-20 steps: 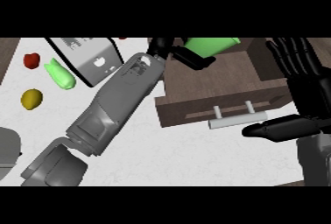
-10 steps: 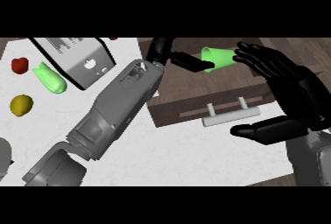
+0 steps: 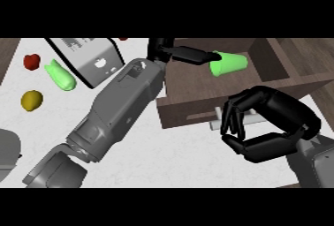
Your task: Pick up the cup, place it into the drawer and close the drawer
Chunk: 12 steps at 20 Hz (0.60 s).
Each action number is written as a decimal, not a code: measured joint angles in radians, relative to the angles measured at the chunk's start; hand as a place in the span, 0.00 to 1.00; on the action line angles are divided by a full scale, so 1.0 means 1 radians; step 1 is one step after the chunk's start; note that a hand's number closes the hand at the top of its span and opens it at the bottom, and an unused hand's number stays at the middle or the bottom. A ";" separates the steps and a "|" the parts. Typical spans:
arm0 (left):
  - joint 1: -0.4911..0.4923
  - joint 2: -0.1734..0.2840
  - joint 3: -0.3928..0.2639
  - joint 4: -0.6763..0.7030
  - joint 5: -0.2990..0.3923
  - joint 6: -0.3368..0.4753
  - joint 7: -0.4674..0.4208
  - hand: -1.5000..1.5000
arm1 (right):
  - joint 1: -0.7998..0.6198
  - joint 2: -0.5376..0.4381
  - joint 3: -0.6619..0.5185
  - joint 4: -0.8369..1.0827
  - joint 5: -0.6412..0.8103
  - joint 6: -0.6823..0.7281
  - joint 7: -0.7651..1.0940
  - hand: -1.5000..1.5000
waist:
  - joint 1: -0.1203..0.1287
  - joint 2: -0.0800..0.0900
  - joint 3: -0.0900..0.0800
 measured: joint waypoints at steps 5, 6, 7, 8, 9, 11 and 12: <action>0.002 0.000 0.004 0.019 0.037 0.034 -0.037 0.00 | 0.049 -0.074 0.054 -0.021 0.168 0.025 0.007 0.00 | 0.046 -0.011 0.001; 0.004 0.000 0.007 0.024 0.041 0.034 -0.045 0.00 | 0.054 -0.083 0.068 -0.028 0.219 0.017 0.000 0.00 | 0.055 -0.012 0.001; 0.003 0.000 0.015 0.028 0.048 0.030 -0.048 0.00 | 0.065 -0.088 0.080 -0.020 0.271 0.004 -0.015 0.00 | 0.067 -0.013 0.001; 0.009 0.000 0.016 0.027 0.057 0.025 -0.057 0.00 | 0.076 -0.084 0.096 -0.010 0.322 -0.016 -0.029 0.00 | 0.076 -0.014 0.001; 0.015 0.000 0.022 0.026 0.063 0.016 -0.070 0.00 | 0.083 -0.083 0.106 0.007 0.366 -0.035 -0.040 0.00 | 0.088 -0.015 0.001; 0.030 0.000 0.027 0.019 0.071 0.009 -0.092 0.00 | 0.094 -0.079 0.130 0.066 0.452 -0.071 -0.077 0.00 | 0.110 -0.018 0.001; 0.045 0.000 0.026 0.012 0.075 0.003 -0.100 0.00 | 0.091 -0.070 0.145 0.103 0.491 -0.090 -0.089 0.00 | 0.120 -0.019 0.001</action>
